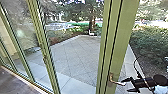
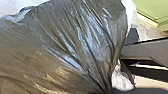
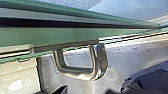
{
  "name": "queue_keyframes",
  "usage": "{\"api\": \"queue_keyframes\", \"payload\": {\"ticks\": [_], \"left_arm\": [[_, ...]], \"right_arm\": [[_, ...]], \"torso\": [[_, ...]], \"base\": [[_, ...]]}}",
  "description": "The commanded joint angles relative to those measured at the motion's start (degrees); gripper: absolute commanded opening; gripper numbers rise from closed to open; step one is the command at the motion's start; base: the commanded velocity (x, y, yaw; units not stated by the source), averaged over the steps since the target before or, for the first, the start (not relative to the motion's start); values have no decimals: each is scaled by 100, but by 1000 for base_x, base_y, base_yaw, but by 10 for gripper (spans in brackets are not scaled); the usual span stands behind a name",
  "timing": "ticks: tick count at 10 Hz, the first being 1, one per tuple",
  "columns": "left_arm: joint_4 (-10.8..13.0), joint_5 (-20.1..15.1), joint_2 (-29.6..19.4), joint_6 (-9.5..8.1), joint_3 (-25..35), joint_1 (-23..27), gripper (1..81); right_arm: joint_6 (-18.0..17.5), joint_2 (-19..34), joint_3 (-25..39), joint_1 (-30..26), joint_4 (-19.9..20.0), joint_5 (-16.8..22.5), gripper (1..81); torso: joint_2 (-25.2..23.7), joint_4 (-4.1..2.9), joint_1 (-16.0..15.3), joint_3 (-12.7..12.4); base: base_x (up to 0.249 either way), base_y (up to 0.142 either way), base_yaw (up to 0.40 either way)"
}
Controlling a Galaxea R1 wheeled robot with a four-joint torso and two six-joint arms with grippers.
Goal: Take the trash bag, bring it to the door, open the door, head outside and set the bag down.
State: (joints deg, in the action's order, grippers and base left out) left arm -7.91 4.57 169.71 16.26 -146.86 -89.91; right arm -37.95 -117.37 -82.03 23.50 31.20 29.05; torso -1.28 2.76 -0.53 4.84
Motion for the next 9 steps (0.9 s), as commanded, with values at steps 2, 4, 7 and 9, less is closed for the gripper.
{"api": "queue_keyframes", "payload": {"ticks": [2, 4, 7, 9], "left_arm": [[0, -360, 20, 9, -18, 162, 10], [0, -360, 38, 17, -18, 162, 10], [0, -360, 38, 26, -18, 153, 10], [0, -360, 46, 26, -18, 153, 10]], "right_arm": [[-749, -79, -286, -701, -386, 224, 811], [-925, -131, -425, -675, -456, 224, 811], [-1021, -439, -831, -693, -465, 461, 811], [-1065, -624, -1033, -596, -474, 470, 811]], "torso": [[0, 0, -2, 2], [0, 0, -2, 2], [0, 0, -5, 2], [0, 0, -5, 2]], "base": [[0, 0, 0], [0, 0, 0], [0, 0, 0], [0, 0, 0]]}}
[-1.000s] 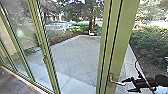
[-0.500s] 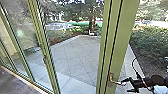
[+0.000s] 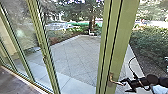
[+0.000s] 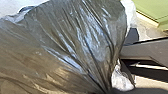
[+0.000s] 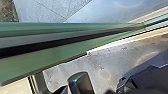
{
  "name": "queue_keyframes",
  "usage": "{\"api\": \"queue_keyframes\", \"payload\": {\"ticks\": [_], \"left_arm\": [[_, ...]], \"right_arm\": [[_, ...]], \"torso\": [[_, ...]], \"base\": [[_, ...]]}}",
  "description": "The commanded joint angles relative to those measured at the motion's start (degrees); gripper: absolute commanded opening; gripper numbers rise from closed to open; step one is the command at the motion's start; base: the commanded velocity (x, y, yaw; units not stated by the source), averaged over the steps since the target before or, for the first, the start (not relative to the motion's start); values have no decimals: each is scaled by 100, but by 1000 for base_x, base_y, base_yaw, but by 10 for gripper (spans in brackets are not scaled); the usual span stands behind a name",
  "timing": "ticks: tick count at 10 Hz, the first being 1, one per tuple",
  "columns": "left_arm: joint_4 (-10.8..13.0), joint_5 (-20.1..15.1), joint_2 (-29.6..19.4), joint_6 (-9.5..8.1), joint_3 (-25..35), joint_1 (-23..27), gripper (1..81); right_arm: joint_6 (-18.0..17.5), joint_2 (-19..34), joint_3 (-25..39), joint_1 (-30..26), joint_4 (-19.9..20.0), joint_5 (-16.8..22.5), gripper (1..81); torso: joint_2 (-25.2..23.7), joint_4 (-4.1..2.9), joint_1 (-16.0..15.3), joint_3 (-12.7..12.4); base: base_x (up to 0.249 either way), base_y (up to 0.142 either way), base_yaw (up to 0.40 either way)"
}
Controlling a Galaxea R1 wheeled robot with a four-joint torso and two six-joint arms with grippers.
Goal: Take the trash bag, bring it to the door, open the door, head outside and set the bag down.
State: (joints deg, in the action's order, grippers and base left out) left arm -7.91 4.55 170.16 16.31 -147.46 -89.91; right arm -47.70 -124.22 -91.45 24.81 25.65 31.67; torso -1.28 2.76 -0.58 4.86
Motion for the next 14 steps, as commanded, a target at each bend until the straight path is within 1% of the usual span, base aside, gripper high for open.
{"api": "queue_keyframes", "payload": {"ticks": [1, 3, 5, 6, 8, 9, 10, 14], "left_arm": [[9, -358, 10, 21, 41, 153, 10], [0, -358, 10, 21, 41, 152, 10], [9, -358, 1, 21, 41, 153, 10], [9, -358, 10, 21, 41, 152, 10], [9, -358, 28, 21, 41, 153, 10], [9, -358, 28, 30, 41, 144, 10], [9, -358, 28, 30, 41, 153, 10], [18, -358, 36, 39, 41, 153, 10]], "right_arm": [[-99, -44, -240, -630, 63, 217, 811], [-108, -307, -573, -402, 63, 313, 811], [-108, -448, -811, -217, 63, 340, 811], [-108, -527, -951, -138, 63, 462, 811], [-108, -615, -1110, 55, 63, 498, 811], [-178, -650, -1145, 170, 63, 507, 811], [-222, -686, -1216, 293, 10, 542, 811], [-231, -817, -1514, 899, -490, 752, 811]], "torso": [[0, 0, 0, 0], [0, 0, 0, 0], [0, 0, 0, 0], [0, 0, 0, 0], [-2, 2, 7, -2], [-2, 5, 11, -2], [-4, 5, 15, -4], [-6, 5, 15, -9]], "base": [[0, 0, 0], [0, 0, 0], [0, 0, 0], [0, 0, 0], [0, 0, 0], [0, 0, 0], [0, 0, 0], [0, 0, 0]]}}
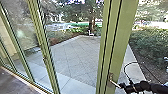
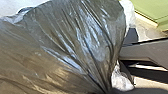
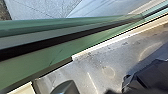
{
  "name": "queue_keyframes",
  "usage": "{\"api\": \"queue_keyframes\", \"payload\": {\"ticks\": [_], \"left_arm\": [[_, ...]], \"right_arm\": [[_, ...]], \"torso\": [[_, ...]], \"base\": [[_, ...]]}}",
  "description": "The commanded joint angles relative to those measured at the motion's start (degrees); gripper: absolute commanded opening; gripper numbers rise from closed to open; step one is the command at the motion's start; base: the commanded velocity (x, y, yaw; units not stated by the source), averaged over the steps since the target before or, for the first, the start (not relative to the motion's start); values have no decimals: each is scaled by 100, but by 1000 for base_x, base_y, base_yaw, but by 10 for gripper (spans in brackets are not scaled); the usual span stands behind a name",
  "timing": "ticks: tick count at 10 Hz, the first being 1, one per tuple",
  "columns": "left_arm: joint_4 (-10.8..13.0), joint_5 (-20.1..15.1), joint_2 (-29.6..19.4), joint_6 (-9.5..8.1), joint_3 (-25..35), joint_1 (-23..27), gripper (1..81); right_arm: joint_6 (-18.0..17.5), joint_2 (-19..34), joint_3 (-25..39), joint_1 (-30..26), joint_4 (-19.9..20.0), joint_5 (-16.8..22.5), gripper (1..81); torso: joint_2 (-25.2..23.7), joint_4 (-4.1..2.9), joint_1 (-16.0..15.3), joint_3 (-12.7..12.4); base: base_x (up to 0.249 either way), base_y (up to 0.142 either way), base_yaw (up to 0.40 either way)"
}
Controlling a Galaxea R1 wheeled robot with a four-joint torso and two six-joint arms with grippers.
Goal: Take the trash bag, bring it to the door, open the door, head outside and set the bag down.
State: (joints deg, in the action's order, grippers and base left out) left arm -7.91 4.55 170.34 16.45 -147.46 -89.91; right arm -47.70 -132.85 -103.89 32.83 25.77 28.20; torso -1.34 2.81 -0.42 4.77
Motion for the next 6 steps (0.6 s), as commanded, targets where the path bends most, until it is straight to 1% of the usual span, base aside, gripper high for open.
{"api": "queue_keyframes", "payload": {"ticks": [1, 2, 4, 6], "left_arm": [[9, -358, 27, 25, 41, 144, 10], [9, -358, 36, 25, 41, 153, 10], [9, -358, 36, 25, 41, 144, 10], [18, -358, 44, 25, 41, 144, 10]], "right_arm": [[-231, -7, -342, 237, -626, 1179, 811], [-231, -51, -394, 343, -775, 1258, 811], [-231, -77, -429, 624, -1090, 1258, 811], [-231, -156, -509, 967, -1293, 1215, 811]], "torso": [[0, 0, 0, 0], [0, 0, 0, -2], [0, 0, 0, -5], [0, 0, 0, -9]], "base": [[0, 0, 0], [0, 0, 0], [0, 0, 0], [0, 0, 0]]}}
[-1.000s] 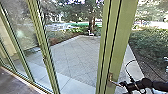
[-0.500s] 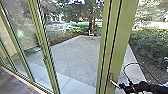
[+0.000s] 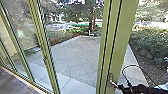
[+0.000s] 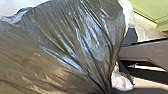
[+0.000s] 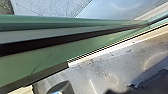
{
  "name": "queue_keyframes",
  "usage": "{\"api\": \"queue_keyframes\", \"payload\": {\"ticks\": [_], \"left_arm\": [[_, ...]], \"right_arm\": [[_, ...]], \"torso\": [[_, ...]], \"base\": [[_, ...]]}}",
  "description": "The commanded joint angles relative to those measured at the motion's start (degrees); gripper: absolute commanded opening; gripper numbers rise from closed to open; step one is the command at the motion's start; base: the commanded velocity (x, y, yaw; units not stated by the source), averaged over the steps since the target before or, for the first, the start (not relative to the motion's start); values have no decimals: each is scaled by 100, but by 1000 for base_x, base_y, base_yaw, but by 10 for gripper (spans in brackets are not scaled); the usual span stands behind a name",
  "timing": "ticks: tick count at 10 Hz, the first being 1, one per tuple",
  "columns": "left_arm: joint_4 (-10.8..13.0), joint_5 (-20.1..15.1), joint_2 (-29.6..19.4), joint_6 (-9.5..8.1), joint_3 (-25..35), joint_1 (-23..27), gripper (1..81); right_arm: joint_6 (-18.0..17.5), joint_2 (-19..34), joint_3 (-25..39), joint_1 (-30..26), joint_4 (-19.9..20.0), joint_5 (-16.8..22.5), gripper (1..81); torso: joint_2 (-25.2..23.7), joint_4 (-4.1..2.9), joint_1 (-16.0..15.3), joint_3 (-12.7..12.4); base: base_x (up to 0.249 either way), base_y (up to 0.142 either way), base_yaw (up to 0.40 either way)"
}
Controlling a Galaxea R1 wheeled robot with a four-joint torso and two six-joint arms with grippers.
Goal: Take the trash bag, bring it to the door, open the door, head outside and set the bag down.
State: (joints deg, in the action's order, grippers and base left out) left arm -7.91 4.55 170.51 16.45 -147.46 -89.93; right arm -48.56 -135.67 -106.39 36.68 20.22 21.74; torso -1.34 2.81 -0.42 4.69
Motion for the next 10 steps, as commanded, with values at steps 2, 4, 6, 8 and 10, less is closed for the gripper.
{"api": "queue_keyframes", "payload": {"ticks": [2, 4, 6, 8, 10], "left_arm": [[18, -358, 27, 34, 41, 146, 10], [18, -358, 19, 34, 41, 146, 10], [9, -358, 19, 34, 6, 146, 10], [0, -358, 27, 34, -11, 138, 10], [0, -358, 27, 25, -11, 129, 10]], "right_arm": [[-137, 99, -267, 819, -774, 1799, 811], [-137, -42, -390, 934, -827, 1720, 811], [-137, -51, -347, 916, -827, 1712, 811], [-137, -34, -338, 882, -801, 1711, 811], [-145, -33, -320, 811, -757, 1711, 811]], "torso": [[0, 0, 0, -2], [0, 0, 0, -2], [-2, 0, 0, -5], [-2, 0, 0, 202], [-9, 0, 5, 540]], "base": [[0, 0, 0], [0, 0, 0], [0, 0, 0], [0, 0, 0], [0, 0, 0]]}}
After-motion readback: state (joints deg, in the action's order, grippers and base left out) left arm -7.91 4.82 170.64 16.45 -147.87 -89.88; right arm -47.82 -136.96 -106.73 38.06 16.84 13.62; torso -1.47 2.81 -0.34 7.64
